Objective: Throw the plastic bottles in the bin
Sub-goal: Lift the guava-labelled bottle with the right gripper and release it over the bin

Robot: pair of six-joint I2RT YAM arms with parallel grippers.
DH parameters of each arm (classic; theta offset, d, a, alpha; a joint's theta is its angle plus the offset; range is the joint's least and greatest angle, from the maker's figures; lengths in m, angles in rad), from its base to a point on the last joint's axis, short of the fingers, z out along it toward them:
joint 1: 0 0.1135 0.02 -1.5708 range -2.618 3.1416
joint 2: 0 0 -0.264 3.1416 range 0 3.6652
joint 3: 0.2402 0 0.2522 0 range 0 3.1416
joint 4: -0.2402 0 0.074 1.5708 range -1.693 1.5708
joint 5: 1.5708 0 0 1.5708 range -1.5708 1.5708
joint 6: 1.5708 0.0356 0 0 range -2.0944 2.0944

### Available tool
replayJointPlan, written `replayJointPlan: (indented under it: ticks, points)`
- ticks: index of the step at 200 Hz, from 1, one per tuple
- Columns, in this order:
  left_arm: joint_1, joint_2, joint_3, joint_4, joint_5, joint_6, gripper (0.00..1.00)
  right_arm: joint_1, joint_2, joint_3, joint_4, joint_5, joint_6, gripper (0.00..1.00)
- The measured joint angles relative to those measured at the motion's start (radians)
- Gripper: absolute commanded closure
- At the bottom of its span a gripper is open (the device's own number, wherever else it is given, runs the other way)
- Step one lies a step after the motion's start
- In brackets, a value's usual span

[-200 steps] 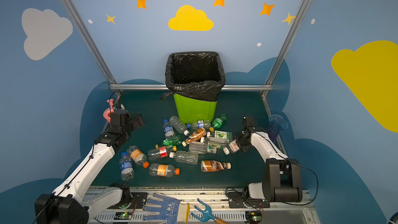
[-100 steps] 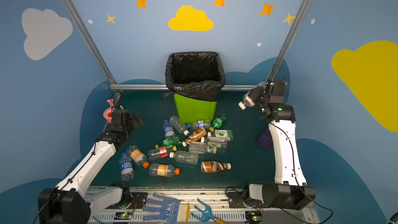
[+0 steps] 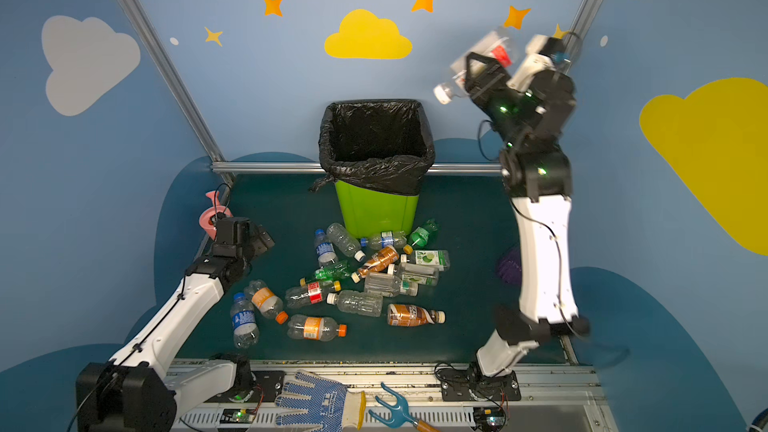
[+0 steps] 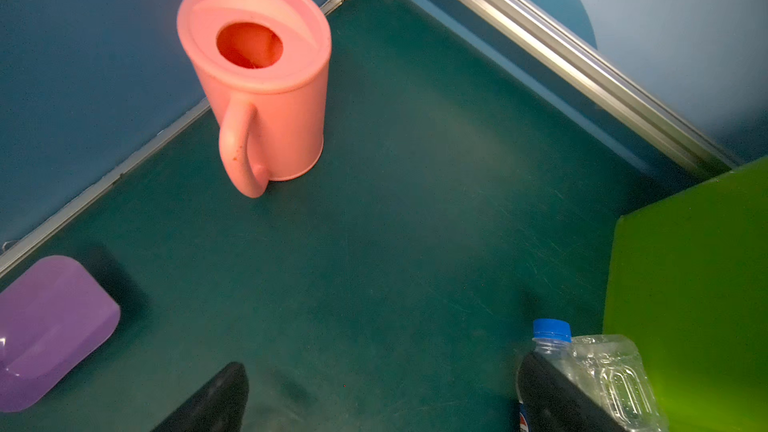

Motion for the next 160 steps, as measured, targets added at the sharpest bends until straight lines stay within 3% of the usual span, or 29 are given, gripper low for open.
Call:
replayJointPlan:
  ticks: [15, 24, 34, 53, 65, 124, 160]
  points:
    - [0.000, -0.016, 0.000, -0.030, -0.005, -0.024, 0.00, 0.054, 0.308, 0.342, -0.101, -0.064, -0.023, 0.13]
    - [0.000, -0.031, 0.000, -0.053, -0.010, -0.035, 0.00, 0.074, 0.381, 0.358, -0.154, -0.086, -0.037, 0.09]
    - [0.000, -0.056, 0.000, -0.080, -0.017, -0.045, 0.00, 0.086, 0.384, 0.241, -0.193, -0.093, -0.059, 0.05]
    - [0.002, -0.105, 0.002, -0.121, -0.029, -0.057, 0.00, 0.094, 0.219, -0.169, -0.117, -0.090, -0.087, 0.04]
    - [0.002, -0.130, 0.006, -0.145, -0.030, -0.068, 0.00, 0.093, 0.096, -0.327, -0.103, -0.077, -0.105, 0.04]
    - [0.003, -0.167, -0.002, -0.275, -0.005, -0.152, 0.00, 0.056, -0.432, -0.484, 0.146, -0.043, -0.172, 0.03]
    - [0.003, -0.210, -0.079, -0.304, 0.039, -0.200, 0.00, -0.023, -0.557, -0.732, 0.256, -0.053, -0.156, 0.03]
